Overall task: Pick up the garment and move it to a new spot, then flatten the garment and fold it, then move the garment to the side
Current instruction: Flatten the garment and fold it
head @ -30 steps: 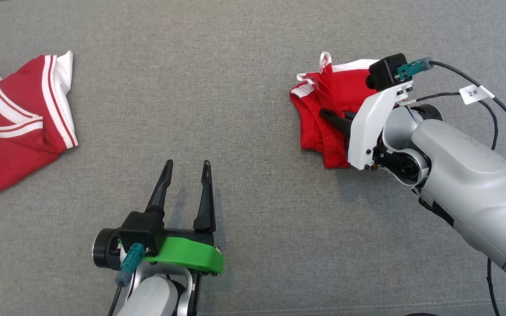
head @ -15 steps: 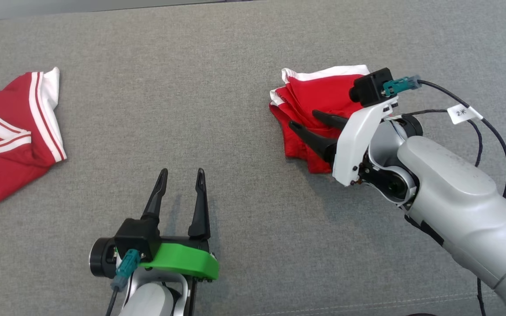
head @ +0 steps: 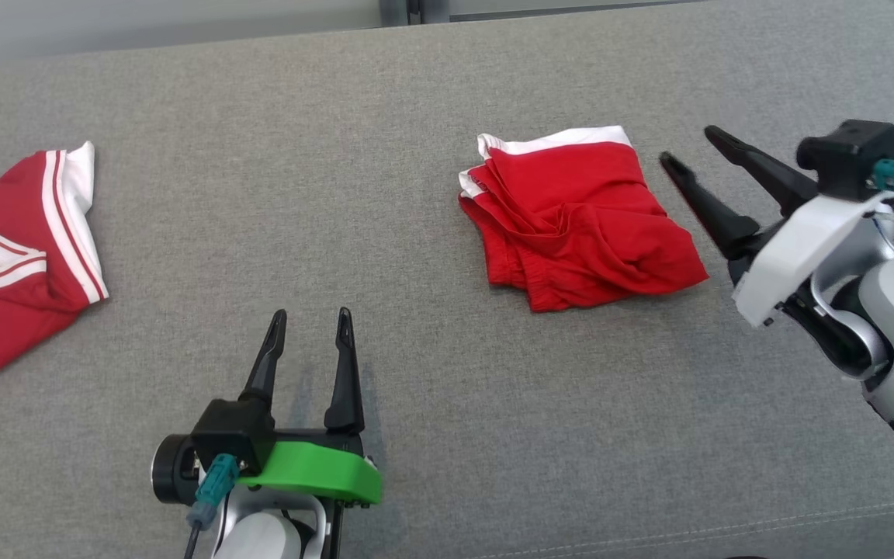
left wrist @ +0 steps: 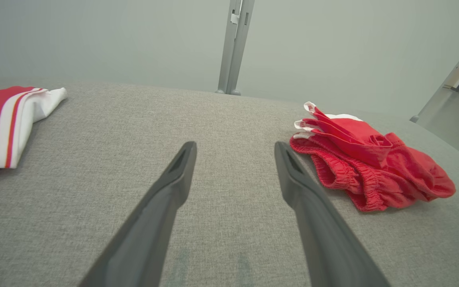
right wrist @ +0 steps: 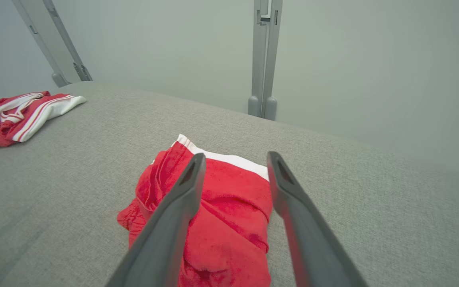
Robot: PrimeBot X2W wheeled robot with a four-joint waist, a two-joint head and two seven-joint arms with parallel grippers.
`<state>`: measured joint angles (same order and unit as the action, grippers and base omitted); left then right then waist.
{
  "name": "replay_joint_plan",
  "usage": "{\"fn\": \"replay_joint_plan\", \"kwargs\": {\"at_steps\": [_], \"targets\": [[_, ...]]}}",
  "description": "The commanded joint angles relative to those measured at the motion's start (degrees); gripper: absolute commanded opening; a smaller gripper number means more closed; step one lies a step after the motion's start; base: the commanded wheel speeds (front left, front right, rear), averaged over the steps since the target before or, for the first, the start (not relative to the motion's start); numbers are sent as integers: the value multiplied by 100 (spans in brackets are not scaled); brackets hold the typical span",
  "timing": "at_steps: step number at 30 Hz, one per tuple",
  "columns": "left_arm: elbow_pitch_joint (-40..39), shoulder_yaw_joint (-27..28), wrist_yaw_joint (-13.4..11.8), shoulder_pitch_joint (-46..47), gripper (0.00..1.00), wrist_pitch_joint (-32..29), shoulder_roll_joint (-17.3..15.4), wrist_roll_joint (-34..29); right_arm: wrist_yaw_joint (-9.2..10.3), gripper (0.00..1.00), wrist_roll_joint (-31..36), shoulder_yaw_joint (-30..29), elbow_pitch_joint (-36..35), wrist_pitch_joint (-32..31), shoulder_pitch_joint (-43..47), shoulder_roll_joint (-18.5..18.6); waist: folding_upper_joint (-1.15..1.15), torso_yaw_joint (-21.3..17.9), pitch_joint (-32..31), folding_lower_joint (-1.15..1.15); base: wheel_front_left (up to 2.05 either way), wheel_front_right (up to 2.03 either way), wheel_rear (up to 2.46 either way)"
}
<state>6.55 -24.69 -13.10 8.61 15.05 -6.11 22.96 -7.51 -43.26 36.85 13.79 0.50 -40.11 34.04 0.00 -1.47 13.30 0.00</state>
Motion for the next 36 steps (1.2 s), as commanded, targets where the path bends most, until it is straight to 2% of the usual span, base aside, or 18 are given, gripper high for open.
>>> {"fn": "replay_joint_plan", "kwargs": {"at_steps": [1, 5, 10, 14, 17, 22, 25, 28, 36], "targets": [[-6, 1, 31, 14, 100, 19, 23, -61, 5, 0, 97, -111, 20, 110, 162, 47, 0, 73, 82, 0, 0, 0, 0], [13, -40, 91, 141, 100, 19, 84, -99, 6, 0, 524, -502, 380, 671, 484, 38, 0, 227, 227, 0, 0, 0, 0], [75, -85, 133, 205, 100, 19, 160, -140, 6, 0, 1311, -645, 1226, 1347, 449, -244, 0, 464, 360, 0, 0, 0, 0], [120, -114, 159, 259, 100, 19, 212, -172, 7, 0, 1804, -731, 1833, 1467, 236, -539, 0, 647, 421, 0, 0, 0, 0], [147, -143, 178, 288, 100, 19, 240, -202, 6, 0, 2036, -935, 2015, 1470, 128, -743, 0, 762, 441, 0, 0, 0, 0], [203, -176, 205, 233, 100, 19, 265, -205, 7, 0, 2300, -980, 2333, 1472, 135, -833, 0, 862, 430, 0, 0, 0, 0], [255, -160, 178, 188, 100, 19, 280, -205, 6, 0, 2317, -790, 2591, 1474, 118, -876, 0, 924, 367, 0, 0, 0, 0], [276, -127, 178, 113, 100, 19, 293, -182, 6, 0, 2150, -488, 2440, 1474, 263, -863, 0, 933, 271, 0, 0, 0, 0], [304, 72, 216, -74, 100, 19, 303, -189, 6, 0, 1357, 675, 2128, 1471, 537, -535, 0, 826, 61, 0, 0, 0, 0]]}}
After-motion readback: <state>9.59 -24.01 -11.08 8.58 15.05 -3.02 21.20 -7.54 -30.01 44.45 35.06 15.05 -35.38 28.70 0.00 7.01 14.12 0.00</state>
